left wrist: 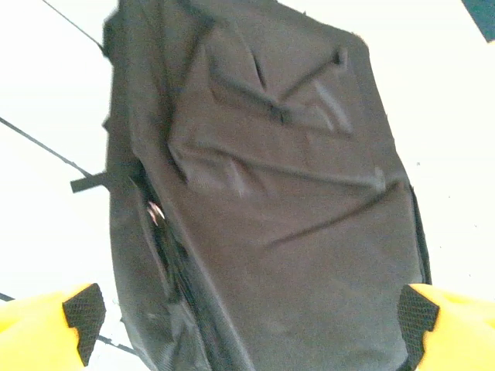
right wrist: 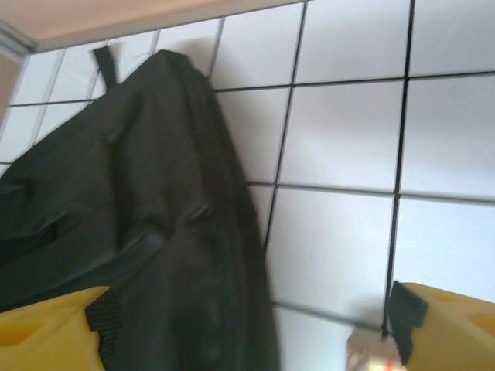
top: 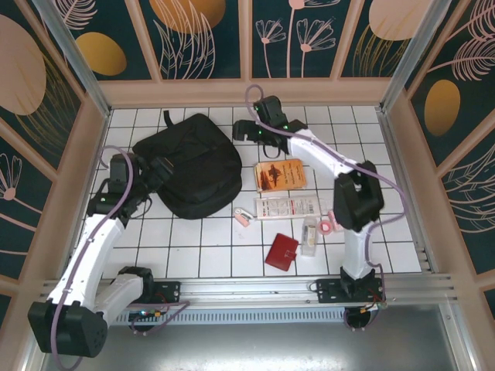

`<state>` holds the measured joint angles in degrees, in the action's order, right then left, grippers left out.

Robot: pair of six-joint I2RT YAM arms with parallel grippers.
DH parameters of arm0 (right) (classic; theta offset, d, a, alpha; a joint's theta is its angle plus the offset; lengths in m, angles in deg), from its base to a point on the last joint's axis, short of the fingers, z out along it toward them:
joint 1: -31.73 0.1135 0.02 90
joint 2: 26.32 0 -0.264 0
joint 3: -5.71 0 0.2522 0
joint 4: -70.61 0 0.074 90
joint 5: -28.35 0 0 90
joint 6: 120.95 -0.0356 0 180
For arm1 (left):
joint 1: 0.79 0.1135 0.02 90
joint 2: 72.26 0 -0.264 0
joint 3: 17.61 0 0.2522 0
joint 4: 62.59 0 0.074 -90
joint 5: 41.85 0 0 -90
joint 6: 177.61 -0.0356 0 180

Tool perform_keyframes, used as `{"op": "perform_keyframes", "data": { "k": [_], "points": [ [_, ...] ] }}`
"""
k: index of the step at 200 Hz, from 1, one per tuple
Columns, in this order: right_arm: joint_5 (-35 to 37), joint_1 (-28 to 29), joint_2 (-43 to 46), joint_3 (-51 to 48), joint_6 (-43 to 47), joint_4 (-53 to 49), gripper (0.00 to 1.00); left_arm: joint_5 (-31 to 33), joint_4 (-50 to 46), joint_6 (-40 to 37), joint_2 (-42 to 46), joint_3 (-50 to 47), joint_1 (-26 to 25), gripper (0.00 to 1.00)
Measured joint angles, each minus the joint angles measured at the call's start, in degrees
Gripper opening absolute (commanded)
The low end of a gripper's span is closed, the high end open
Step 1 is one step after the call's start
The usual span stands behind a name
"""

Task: Pack the student bag
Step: Move the student bag to the center of the table.

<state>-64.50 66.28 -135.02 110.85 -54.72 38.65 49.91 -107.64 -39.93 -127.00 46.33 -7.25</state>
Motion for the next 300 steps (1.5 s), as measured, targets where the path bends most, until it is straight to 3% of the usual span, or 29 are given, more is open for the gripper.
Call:
{"op": "perform_keyframes", "data": {
  "k": [24, 57, 89, 108, 120, 186, 203, 230, 266, 285, 300],
  "points": [
    [-0.48, 4.02, 9.27, -12.68, -2.69, 3.56, 0.81, 7.5, -2.08, -1.81, 0.66, 4.61, 0.0, 0.98],
    [-3.21, 6.32, 9.68, -16.5, -7.08, 5.11, 0.81, 12.22, -1.77, -2.21, -3.21, 4.66, 0.0, 0.95],
    [-3.21, 6.6, 8.0, -16.44, -10.1, 5.7, 0.8, 11.8, 0.83, -0.98, -14.49, 4.59, 0.02, 0.88],
    [-2.78, 6.97, 7.82, -16.44, -10.54, 5.64, 0.72, 10.67, 2.21, 0.33, -18.78, 4.13, 0.15, 0.79],
    [-2.01, 7.08, 7.82, -16.44, -9.62, 5.42, 0.68, 10.16, 2.82, 1.07, -19.5, 3.48, 0.37, 0.75],
    [-3.34, 5.6, 7.82, -14.67, -1.95, 2.27, 0.65, 6.16, 6.32, 0.57, -19.78, -0.68, 1.22, 0.64],
    [-4.48, 5.09, 7.82, -14.53, -1.55, 2.27, 0.66, 5.22, 7.82, -0.02, -21.7, -0.66, 1.22, 0.53],
    [-6.27, 4.13, 7.39, -14.64, -2.56, 2.4, 0.73, 2.51, 9.97, -0.24, -24.3, -1.46, 1.27, 0.44],
    [-10.32, 4.57, 7.28, -18.99, -8.24, 6.25, 0.71, 1.22, 13.29, 0.17, -23.5, -4.17, 1.27, 0.08],
    [-13.14, 5.38, 6.54, -20.83, -11.21, 7.85, 0.67, 0.79, 14.43, 0.59, -23.15, -5.09, 1.29, 0.04],
    [-14.58, 6.16, 4.72, -20.5, -12.28, 9.33, 0.54, 0.17, 15.54, 1.29, -22.45, -6.25, 1.46, 0.05]
  ]
}}
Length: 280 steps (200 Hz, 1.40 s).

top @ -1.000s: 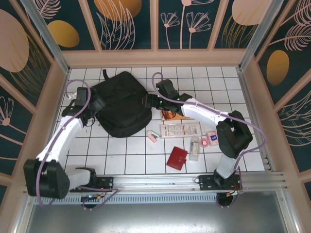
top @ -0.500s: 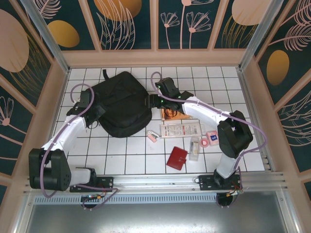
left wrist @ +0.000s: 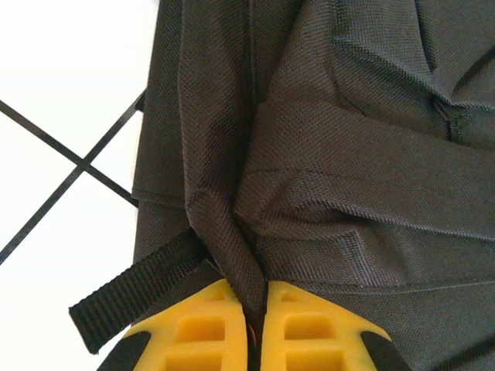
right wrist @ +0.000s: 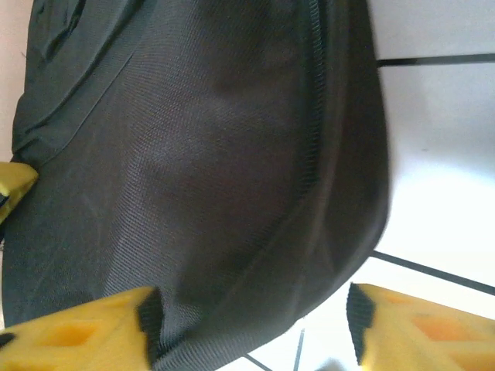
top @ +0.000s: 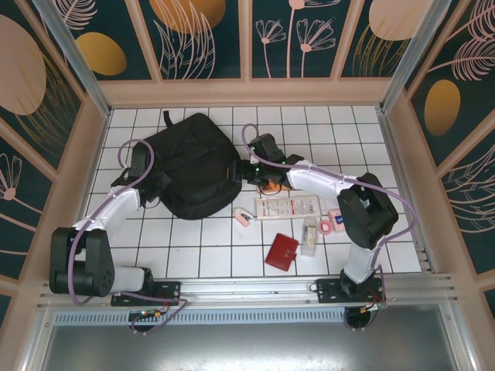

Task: Pack the student bag
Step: Move the student bag to the center of the table.

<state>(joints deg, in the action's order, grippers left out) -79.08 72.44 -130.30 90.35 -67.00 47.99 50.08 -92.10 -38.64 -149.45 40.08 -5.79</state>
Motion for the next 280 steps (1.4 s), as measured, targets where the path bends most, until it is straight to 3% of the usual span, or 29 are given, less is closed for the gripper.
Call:
{"op": "perform_keyframes", "data": {
  "k": [14, 63, 73, 96, 114, 190, 231, 245, 280],
  "points": [
    [-0.98, 0.48, -2.16, 1.11, -0.61, 0.61, 0.46, -0.61, 1.16, 0.9, 1.6, -1.57, 0.13, 0.05],
    [-1.64, -0.59, -10.14, 9.81, -0.74, -0.17, 0.45, -2.43, 3.21, 6.75, 9.16, -7.91, 0.52, 0.07],
    [-1.09, -1.03, -11.26, 11.76, -0.35, -0.61, 0.5, -3.19, 3.93, 7.98, 9.75, -8.96, 0.5, 0.07],
    [1.11, -1.99, -11.87, 13.84, 0.0, -1.68, 0.74, -4.63, 5.22, 9.29, 9.62, -9.75, 0.17, 0.06],
    [3.28, -2.71, -11.58, 13.57, 0.76, -2.08, 0.81, -5.55, 6.03, 9.35, 8.24, -9.29, -0.42, 0.03],
    [19.65, -7.69, 6.47, 6.29, 4.28, -6.82, 0.84, -7.13, 8.0, 8.46, -1.9, -1.88, -7.37, 0.04],
    [20.55, -8.09, 11.87, 6.21, 6.14, -7.67, 0.8, -5.49, 10.05, 12.48, -4.79, 0.11, -14.73, 0.1],
    [20.13, -7.72, 11.96, 5.99, 6.64, -7.91, 0.8, -4.9, 11.06, 14.32, -5.57, 0.46, -17.35, 0.16],
    [18.4, -6.14, 11.98, 4.79, 8.17, -9.25, 0.75, -4.46, 12.57, 18.29, -6.51, 1.42, -21.84, 0.52]
  ]
}}
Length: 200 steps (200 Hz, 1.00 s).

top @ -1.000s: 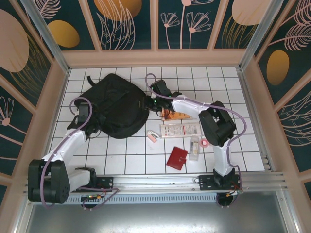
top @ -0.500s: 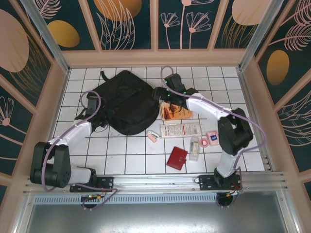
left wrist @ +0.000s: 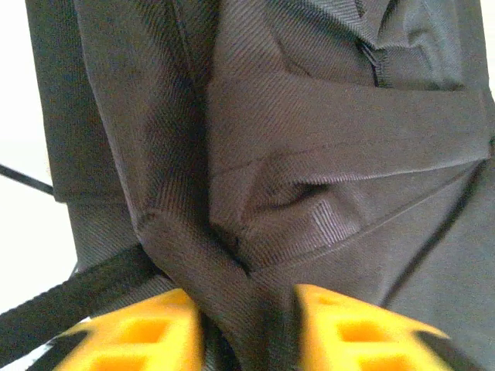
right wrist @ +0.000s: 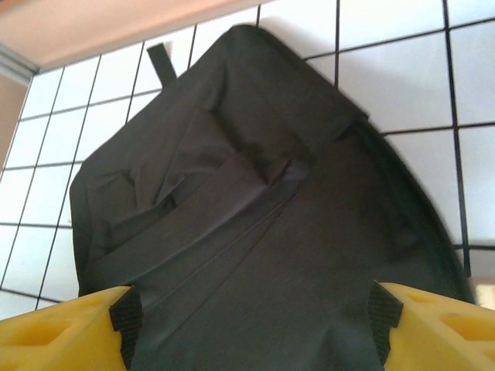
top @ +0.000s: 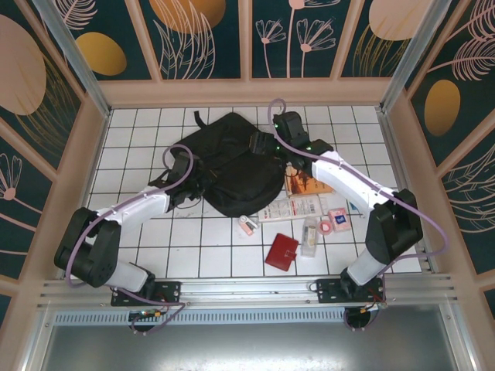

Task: Pack the student bag
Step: Move the student bag to the center of the table, then unzip the student bag at the center of the table.

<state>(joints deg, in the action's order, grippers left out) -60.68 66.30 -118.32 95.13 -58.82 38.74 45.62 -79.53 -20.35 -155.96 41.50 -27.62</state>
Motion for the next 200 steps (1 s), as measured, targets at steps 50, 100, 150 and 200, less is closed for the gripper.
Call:
{"op": "perform_keyframes", "data": {
  "k": [50, 100, 150, 200],
  "points": [
    [-2.8, 2.05, 1.18, 0.72, 3.1, -3.63, 0.59, 4.92, -6.21, -3.15, 7.65, 2.8, -0.15, 0.7],
    [-5.75, 8.04, -1.95, 6.08, 3.5, -6.25, 0.49, 4.57, -10.12, -8.15, 11.91, 4.17, 4.5, 0.54],
    [-3.98, 15.61, -13.33, 16.37, 3.54, -10.21, 0.46, 2.75, -13.09, -10.23, 11.67, 3.8, 9.35, 0.57],
    [-1.88, 20.11, -23.43, 24.13, 5.03, -14.38, 0.35, 0.81, -12.92, -9.6, 9.92, 1.11, 12.28, 0.58]
  ]
}}
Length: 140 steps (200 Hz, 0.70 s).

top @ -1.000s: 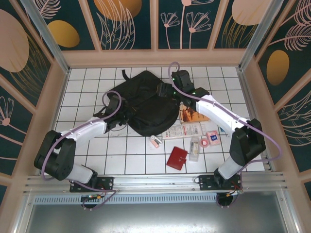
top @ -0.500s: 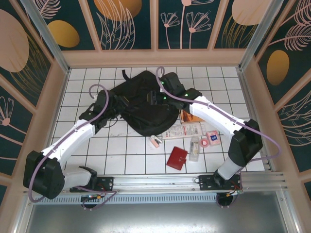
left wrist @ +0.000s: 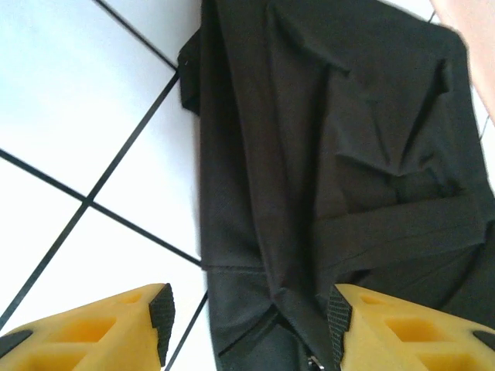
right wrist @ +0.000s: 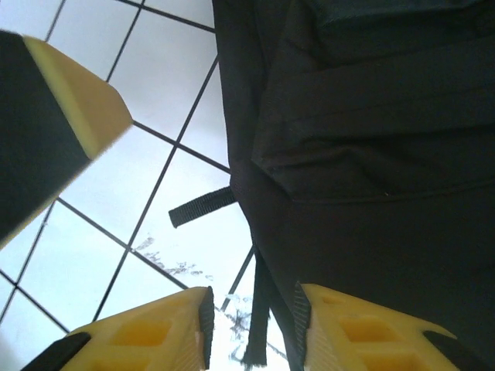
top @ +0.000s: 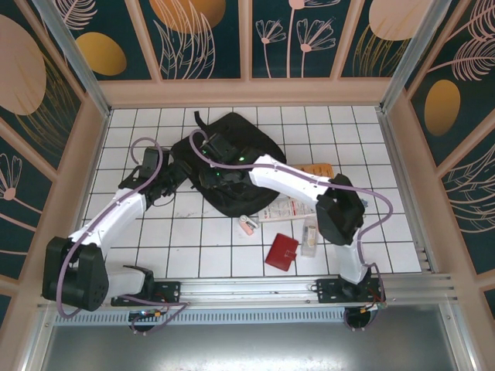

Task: Pack the student bag
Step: Unzip the student bag at the center of the table.

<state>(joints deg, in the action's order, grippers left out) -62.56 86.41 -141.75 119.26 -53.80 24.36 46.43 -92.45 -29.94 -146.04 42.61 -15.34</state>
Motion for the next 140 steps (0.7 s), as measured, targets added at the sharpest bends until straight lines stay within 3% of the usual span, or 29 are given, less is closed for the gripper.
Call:
{"op": "perform_keyframes", "data": {
  "k": [53, 140],
  "points": [
    [1.14, 0.02, -3.15, 1.22, 0.0, -1.99, 0.28, -0.81, 0.0, 0.0, -0.2, -1.05, 1.18, 0.58],
    [1.99, 0.79, -3.23, 1.22, 0.04, -2.47, 0.28, -0.81, 0.57, -0.02, -0.2, -1.7, 1.4, 0.58]
  ]
}}
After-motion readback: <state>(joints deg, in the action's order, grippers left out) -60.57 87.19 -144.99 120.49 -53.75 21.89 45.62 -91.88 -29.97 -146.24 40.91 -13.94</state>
